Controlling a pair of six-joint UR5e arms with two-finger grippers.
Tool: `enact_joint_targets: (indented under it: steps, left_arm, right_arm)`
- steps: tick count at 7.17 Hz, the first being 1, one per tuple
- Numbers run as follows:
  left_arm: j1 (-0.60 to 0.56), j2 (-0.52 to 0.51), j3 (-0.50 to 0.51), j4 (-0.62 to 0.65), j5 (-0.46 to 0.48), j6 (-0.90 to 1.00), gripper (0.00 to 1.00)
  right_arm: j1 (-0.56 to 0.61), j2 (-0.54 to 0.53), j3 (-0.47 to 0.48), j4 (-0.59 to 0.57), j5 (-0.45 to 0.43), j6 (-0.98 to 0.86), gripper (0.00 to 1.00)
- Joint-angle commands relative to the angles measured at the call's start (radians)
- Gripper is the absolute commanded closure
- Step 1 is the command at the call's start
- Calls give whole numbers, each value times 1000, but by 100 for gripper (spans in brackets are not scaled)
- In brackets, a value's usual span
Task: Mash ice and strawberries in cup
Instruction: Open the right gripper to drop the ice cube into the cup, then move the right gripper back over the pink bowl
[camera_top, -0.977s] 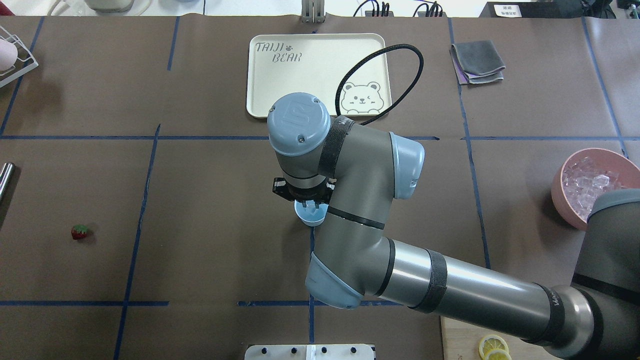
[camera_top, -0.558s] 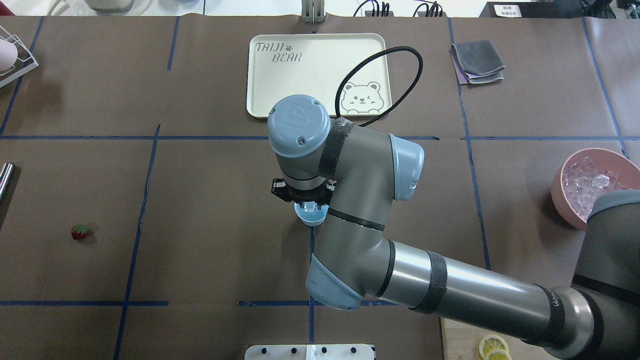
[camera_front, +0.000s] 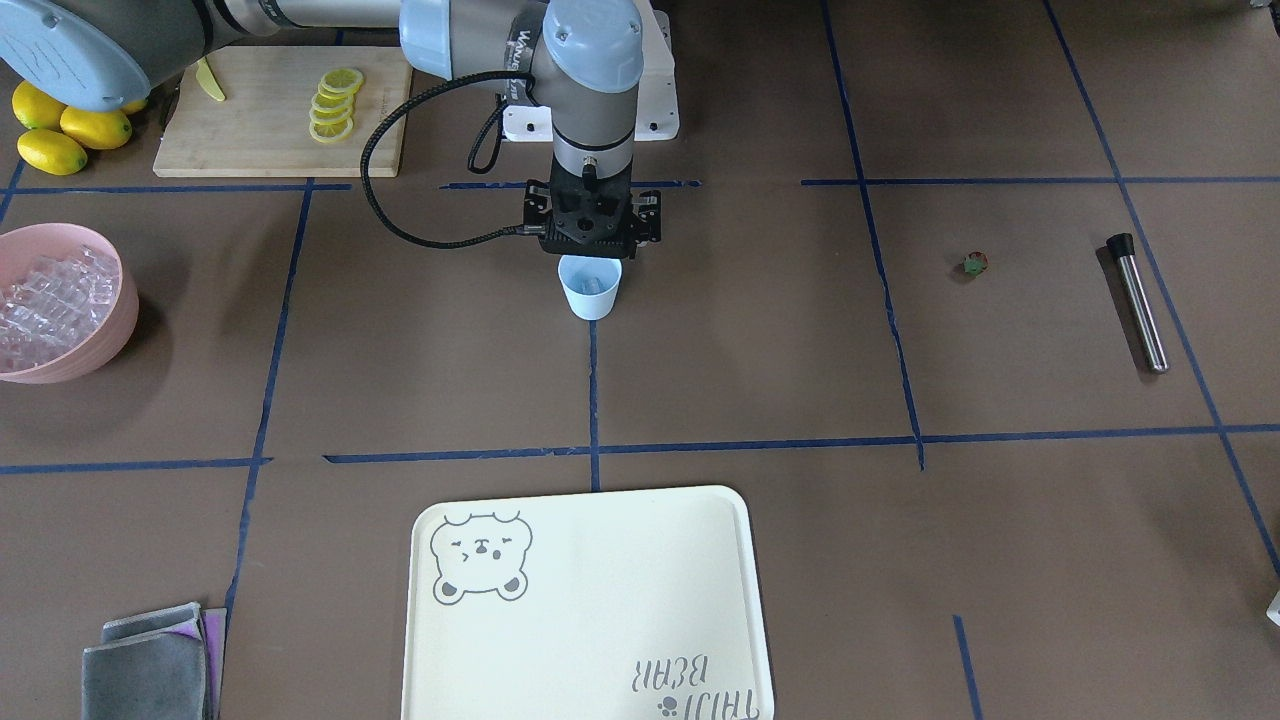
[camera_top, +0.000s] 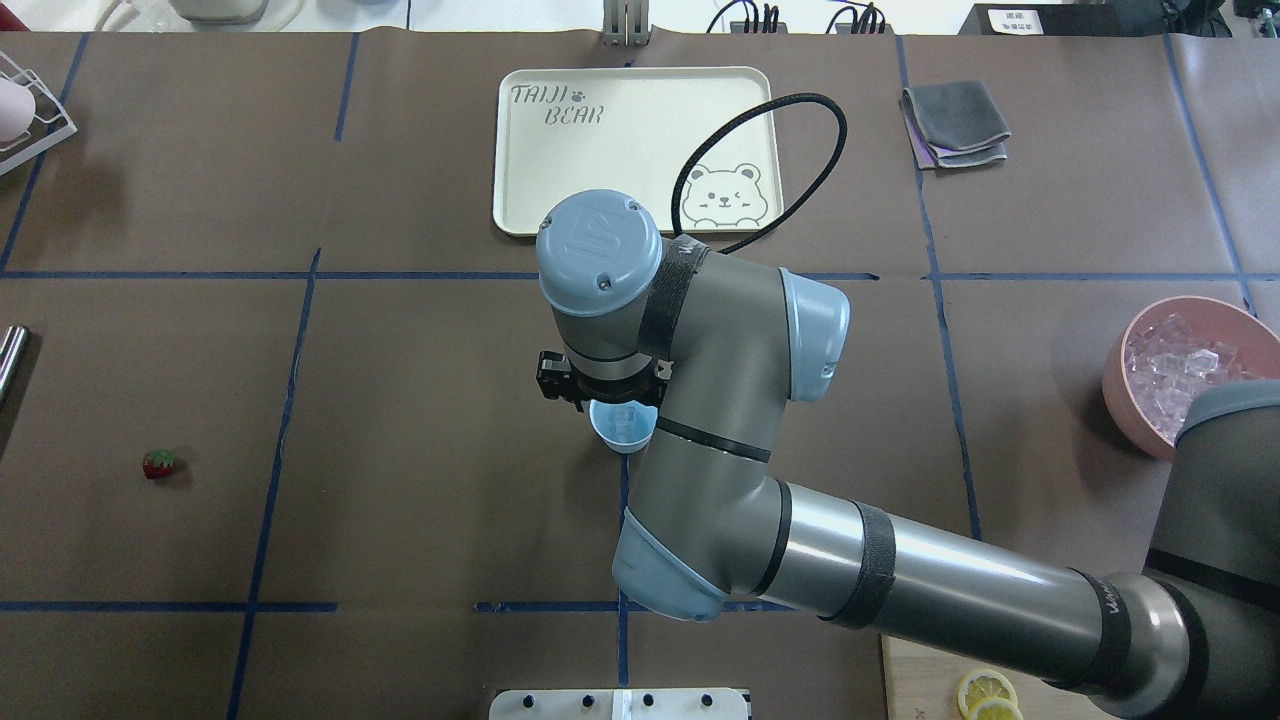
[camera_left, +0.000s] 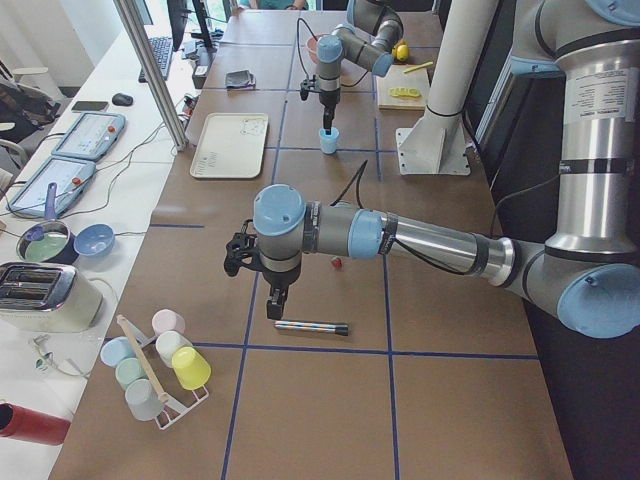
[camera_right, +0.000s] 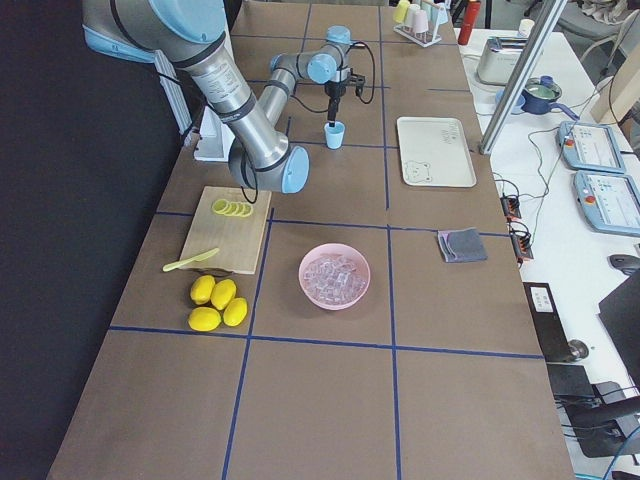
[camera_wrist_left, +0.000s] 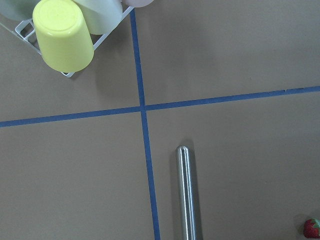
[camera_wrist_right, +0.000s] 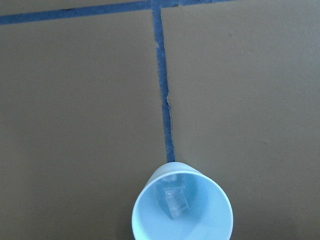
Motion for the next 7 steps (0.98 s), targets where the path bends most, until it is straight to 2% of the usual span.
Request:
enact_joint_targets:
  steps: [1, 4, 5, 6, 7]
  left_arm:
    - [0, -4, 0, 1, 2, -2, 0]
    - [0, -4, -5, 0, 0, -2, 0]
    - [0, -4, -11, 1, 0, -2, 0]
    - [0, -4, -17, 5, 0, -2, 0]
    - [0, -4, -18, 5, 0, -2, 0]
  right_arm:
    - [46, -33, 81, -3, -17, 34, 1]
    - [203, -317, 436, -3, 2, -81, 1]
    - [258, -431, 522, 3, 28, -139, 1]
    - [319, -496, 554, 3, 62, -182, 1]
    - [396, -562, 572, 5, 115, -300, 1]
